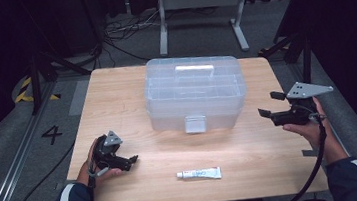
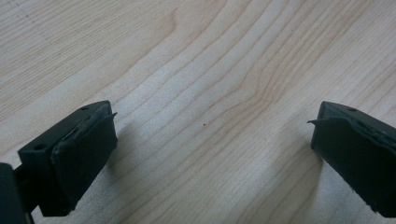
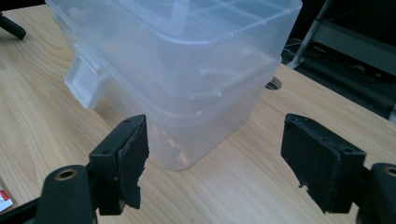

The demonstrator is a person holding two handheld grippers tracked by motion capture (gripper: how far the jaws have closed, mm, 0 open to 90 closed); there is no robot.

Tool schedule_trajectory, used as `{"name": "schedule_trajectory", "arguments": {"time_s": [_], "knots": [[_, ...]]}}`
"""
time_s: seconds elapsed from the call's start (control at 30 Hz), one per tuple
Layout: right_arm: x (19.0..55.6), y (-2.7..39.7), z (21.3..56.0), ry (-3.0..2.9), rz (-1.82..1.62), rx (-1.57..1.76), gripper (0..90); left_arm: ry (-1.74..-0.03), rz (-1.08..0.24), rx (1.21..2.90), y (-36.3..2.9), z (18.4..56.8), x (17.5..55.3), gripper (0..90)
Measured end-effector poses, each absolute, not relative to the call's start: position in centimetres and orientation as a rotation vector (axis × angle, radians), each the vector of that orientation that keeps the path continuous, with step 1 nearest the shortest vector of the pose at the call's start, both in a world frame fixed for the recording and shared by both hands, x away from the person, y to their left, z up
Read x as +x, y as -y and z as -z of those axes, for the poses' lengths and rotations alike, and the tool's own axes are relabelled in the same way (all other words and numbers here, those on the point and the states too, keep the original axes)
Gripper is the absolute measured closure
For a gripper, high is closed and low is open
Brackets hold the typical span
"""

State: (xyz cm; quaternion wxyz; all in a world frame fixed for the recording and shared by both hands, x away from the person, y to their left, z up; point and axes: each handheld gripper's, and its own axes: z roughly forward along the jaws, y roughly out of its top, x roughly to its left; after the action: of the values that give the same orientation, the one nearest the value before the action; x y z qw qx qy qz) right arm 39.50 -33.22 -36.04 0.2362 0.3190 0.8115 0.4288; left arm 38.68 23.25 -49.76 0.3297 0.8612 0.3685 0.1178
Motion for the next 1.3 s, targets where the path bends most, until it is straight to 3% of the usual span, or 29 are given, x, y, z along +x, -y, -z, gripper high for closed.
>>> {"name": "schedule_trajectory", "arguments": {"time_s": [1.3], "knots": [[43.1,24.9,31.4,-2.260,-1.182,0.704,28.3,-0.964,-0.309,2.253,-23.2,49.8,38.7,0.5]]}}
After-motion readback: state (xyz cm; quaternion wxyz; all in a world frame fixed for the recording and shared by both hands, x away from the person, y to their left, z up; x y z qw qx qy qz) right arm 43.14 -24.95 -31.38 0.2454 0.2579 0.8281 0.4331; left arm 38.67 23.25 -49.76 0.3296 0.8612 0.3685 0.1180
